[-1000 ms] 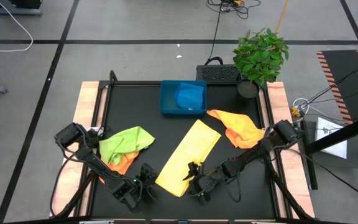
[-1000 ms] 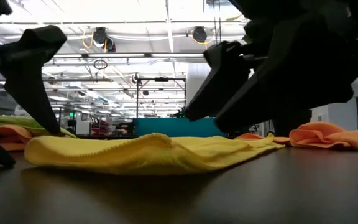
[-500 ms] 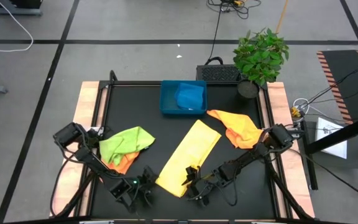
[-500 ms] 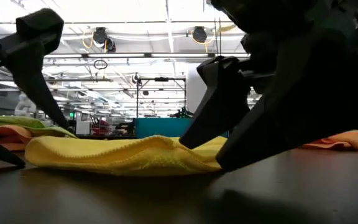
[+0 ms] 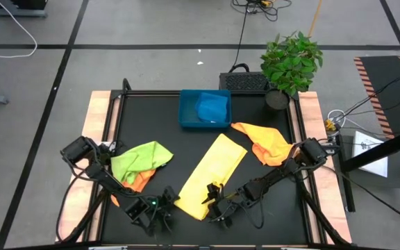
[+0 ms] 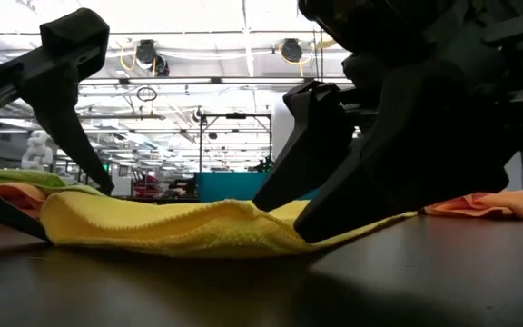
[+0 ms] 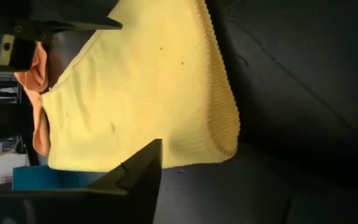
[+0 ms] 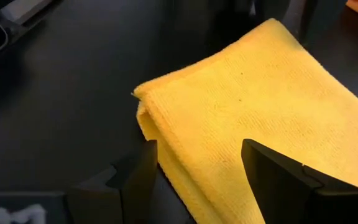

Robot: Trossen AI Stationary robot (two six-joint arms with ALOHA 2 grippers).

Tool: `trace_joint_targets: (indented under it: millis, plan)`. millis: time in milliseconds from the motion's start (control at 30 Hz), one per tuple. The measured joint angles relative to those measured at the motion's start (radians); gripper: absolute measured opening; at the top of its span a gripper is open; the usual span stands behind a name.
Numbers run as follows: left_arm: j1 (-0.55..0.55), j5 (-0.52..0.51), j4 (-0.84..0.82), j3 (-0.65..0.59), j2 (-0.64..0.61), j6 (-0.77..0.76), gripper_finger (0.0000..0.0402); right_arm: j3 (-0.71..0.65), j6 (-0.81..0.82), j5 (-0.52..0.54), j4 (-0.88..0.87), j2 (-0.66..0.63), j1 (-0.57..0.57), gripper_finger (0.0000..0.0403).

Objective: Fold microfiber towels
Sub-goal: Fold the yellow microfiber cloth

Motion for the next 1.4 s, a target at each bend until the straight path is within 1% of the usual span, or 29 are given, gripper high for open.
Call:
trace_joint_targets:
  millis: [200, 400, 433, 600, 667, 933, 1133, 1267, 1400]
  plan:
    - [0.003, 0.032, 0.004, 0.0, 0.0, 0.01, 0.0119, 0.0, -0.001, -0.001, 0.021, 0.0, -0.01, 0.0226]
    - [0.002, 0.033, 0.014, 0.0, 0.001, 0.007, 0.0024, 0.0, -0.014, -0.004, 0.034, 0.0, -0.011, 0.0226]
    - [0.002, 0.033, 0.018, 0.0, 0.001, 0.005, 0.0013, 0.0, -0.018, -0.004, 0.034, 0.0, -0.011, 0.0226]
    - [0.002, 0.028, 0.033, -0.002, -0.008, -0.008, 0.0013, 0.0, -0.021, -0.005, 0.035, 0.0, -0.011, 0.0226]
    - [0.001, 0.026, 0.049, -0.003, -0.016, -0.012, 0.0008, 0.0, -0.021, -0.01, 0.047, 0.0, -0.01, 0.0226]
    - [0.001, 0.022, 0.066, -0.003, -0.066, -0.014, 0.0006, -0.001, -0.02, -0.012, 0.065, 0.0, 0.035, 0.0226]
    - [0.017, 0.018, 0.066, -0.002, -0.112, -0.076, 0.0007, -0.001, 0.003, -0.007, 0.065, 0.0, 0.064, 0.0226]
    - [0.041, 0.019, 0.067, -0.002, -0.131, -0.112, 0.0005, -0.001, 0.006, 0.023, 0.068, 0.004, 0.066, 0.0226]
    - [0.07, 0.025, 0.067, -0.001, -0.135, -0.135, 0.0005, 0.0, 0.006, 0.045, 0.12, 0.049, 0.063, 0.0226]
